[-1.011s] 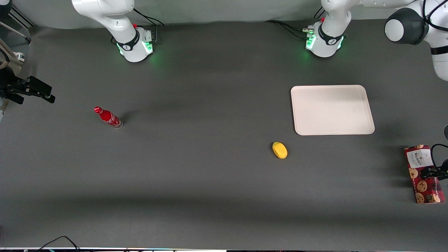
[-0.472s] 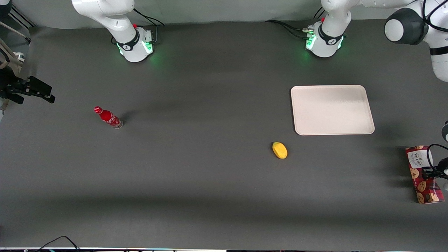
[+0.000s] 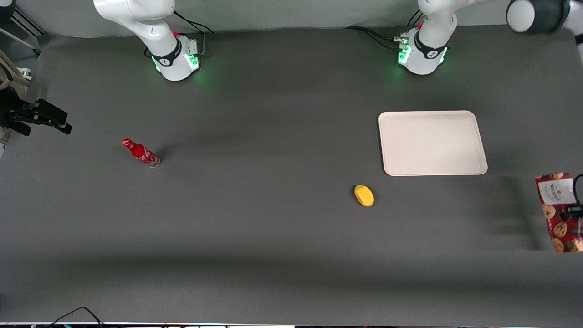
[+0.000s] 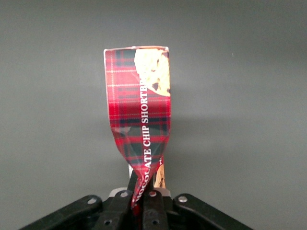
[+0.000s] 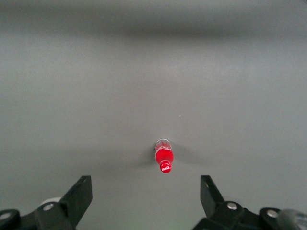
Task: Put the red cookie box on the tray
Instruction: 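Lift the box and carry it toward the white tray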
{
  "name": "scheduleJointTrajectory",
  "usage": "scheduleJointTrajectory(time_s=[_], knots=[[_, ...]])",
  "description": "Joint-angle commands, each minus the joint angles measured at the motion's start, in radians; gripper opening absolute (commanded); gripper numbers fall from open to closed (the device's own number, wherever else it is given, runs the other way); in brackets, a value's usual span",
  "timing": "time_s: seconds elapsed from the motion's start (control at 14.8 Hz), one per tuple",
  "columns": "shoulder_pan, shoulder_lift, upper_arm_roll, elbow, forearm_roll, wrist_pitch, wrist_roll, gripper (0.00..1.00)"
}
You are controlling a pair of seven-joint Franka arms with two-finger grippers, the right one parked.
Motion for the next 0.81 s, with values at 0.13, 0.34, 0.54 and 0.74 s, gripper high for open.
scheduleJointTrajectory(time_s=[0.13,0.34,0.54,0.74], knots=[[-0.053,-0.445,0.0,-0.622,0.051,0.108,-0.127,0.0],[-0.09,-0.583,0.0,-0.822,0.107,0.146,-0.19,0.0],[-0.093,-0.715,-0.012,-1.027,0.149,0.216,-0.192,0.0],[-0.089,-0.801,-0.02,-1.195,0.149,0.329,-0.192,0.0]])
